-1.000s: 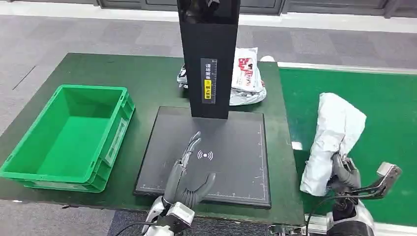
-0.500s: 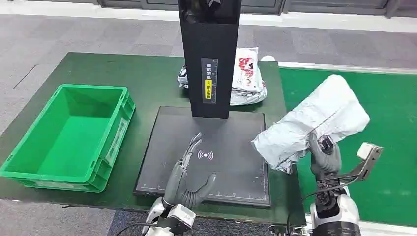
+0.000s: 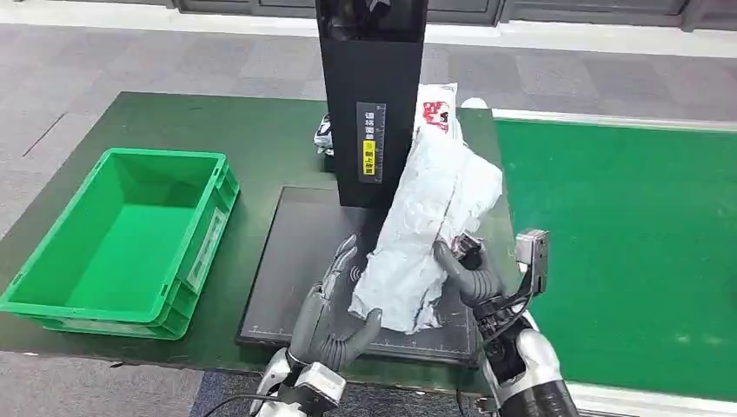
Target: Moved the parcel from conveyor to table for the left to box.
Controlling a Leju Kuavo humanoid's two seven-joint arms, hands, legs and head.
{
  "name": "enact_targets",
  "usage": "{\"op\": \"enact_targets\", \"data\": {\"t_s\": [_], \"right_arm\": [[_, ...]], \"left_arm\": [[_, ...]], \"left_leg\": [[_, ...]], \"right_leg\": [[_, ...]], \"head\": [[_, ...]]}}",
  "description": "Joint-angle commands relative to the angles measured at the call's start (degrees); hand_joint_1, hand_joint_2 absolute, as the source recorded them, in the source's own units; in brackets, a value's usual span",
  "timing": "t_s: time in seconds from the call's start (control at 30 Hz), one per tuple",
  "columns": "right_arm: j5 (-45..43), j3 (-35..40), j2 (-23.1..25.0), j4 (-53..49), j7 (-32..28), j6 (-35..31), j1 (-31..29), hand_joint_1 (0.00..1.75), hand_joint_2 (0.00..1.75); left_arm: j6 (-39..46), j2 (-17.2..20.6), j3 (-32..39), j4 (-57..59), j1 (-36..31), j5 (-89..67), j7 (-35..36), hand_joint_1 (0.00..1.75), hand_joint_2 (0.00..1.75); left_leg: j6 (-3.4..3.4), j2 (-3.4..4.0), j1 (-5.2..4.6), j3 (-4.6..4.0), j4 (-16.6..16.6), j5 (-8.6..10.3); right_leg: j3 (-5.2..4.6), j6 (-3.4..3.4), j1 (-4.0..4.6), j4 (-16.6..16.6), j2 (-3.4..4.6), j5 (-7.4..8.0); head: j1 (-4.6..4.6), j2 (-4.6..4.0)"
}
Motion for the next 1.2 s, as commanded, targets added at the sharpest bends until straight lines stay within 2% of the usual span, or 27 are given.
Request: {"op": "enact_targets", "data": {"t_s": [0.03, 0.13, 0.17, 0.2, 0.33, 0.53, 0.63, 0.97, 1.0, 1.1, 1.17, 1.2], "right_arm": [[-2.1, 6.0, -0.2, 8.2, 1.3, 1.4, -5.1, 1.75, 1.75], [-2.7, 8.9, 2.4, 16.4, 2.0, 2.0, -9.2, 1.75, 1.75], [-2.4, 9.8, 2.8, 19.5, 1.7, 2.0, -10.5, 1.52, 1.75], [-2.6, 10.6, 3.3, 22.3, 1.4, 2.0, -11.4, 0.00, 1.75], [-2.6, 13.5, 4.2, 30.2, 1.3, 1.6, -13.7, 0.00, 1.75], [-2.6, 15.1, 4.1, 34.8, 1.0, 1.9, -14.6, 0.00, 1.75], [-3.0, 16.6, 4.4, 37.9, 3.1, 3.1, -15.0, 0.00, 1.75], [-3.2, 18.2, 2.5, 36.7, 3.8, 3.9, -13.9, 0.00, 1.75], [-2.5, 19.0, 1.6, 35.2, 2.7, 4.0, -13.8, 0.00, 0.00], [-1.8, 17.4, -2.9, 23.5, -1.1, 0.5, -11.4, 0.00, 0.00], [-1.2, 14.7, -5.7, 12.7, 0.2, -1.0, -8.3, 0.00, 0.00], [-1.4, 14.5, -6.0, 11.5, 1.0, -0.8, -8.0, 0.00, 0.00]], "left_arm": [[0.6, 0.9, 0.0, 0.8, 0.9, 0.6, -0.4, 0.00, 1.75], [1.1, 0.8, 0.1, 1.0, 0.5, 0.8, -0.6, 0.00, 1.75], [1.3, 0.8, 0.1, 1.3, 0.4, 1.0, -0.6, 0.00, 1.75], [1.5, 0.8, 0.2, 1.5, 0.4, 1.1, -0.7, 0.00, 1.75], [1.7, 0.9, 0.6, 2.0, 0.1, 1.6, -0.8, 0.00, 1.75], [2.2, 0.8, 1.0, 2.4, -0.4, 2.1, -1.0, 0.00, 1.75], [2.2, 0.8, 1.0, 2.5, -1.3, 2.3, -0.9, 0.00, 1.75], [3.4, 1.0, 1.6, 1.9, -0.5, 2.2, -0.4, 0.00, 1.75], [3.5, 1.0, 1.7, 1.8, -0.4, 2.2, -0.4, 0.00, 1.75], [4.1, 1.0, 3.1, 0.5, 0.9, 1.8, -0.3, 0.00, 1.75], [4.4, 1.1, 3.9, -0.3, 1.8, 1.3, -0.3, 0.00, 1.75], [4.4, 1.2, 3.9, -0.5, 1.9, 1.2, -0.3, 0.00, 1.75]], "left_leg": [[-0.01, 0.14, 0.03, 0.10, -0.1, 0.00], [-0.02, 0.17, 0.01, 0.06, -0.1, -0.01], [-0.04, 0.33, 0.06, 0.09, -0.1, 0.00], [-0.04, 0.37, 0.02, 0.07, -0.1, -0.01], [-0.07, 0.21, 0.04, 0.11, -0.1, 0.05], [-0.08, 0.10, 0.05, 0.06, -0.1, 0.10], [-0.08, 0.01, 0.06, 0.03, -0.1, 0.11], [-0.09, -0.11, 0.06, 0.04, -0.1, 0.13], [-0.09, -0.13, 0.06, 0.06, -0.1, 0.16], [-0.09, -0.08, 0.05, 0.03, -0.1, 0.13], [-0.07, -0.24, 0.01, -0.06, -0.1, 0.17], [-0.06, -0.29, 0.04, -0.05, -0.1, 0.18]], "right_leg": [[0.05, -0.04, 0.03, -0.1, 0.24, 0.07], [0.00, -0.05, 0.01, -0.1, 0.27, 0.06], [-0.02, -0.08, 0.06, -0.1, 0.47, 0.14], [-0.05, -0.07, 0.02, -0.1, 0.48, 0.12], [-0.03, -0.07, 0.04, -0.1, 0.33, 0.10], [-0.02, -0.05, 0.05, -0.1, 0.22, 0.08], [-0.01, -0.04, 0.06, -0.1, 0.12, 0.07], [-0.01, -0.05, 0.07, -0.1, -0.02, 0.04], [0.01, -0.06, 0.06, -0.1, -0.01, 0.06], [-0.04, -0.04, 0.05, -0.1, -0.02, 0.04], [-0.09, -0.02, 0.02, -0.1, -0.15, 0.03], [-0.04, -0.02, 0.04, -0.1, -0.18, 0.04]], "head": [[0.00, 0.00], [0.00, 0.00], [0.00, 0.00], [0.00, 0.00], [0.00, 0.00], [0.00, 0.00], [0.00, 0.00], [0.00, 0.00], [0.00, 0.00], [0.00, 0.00], [-0.02, 0.00], [-0.02, 0.00]]}}
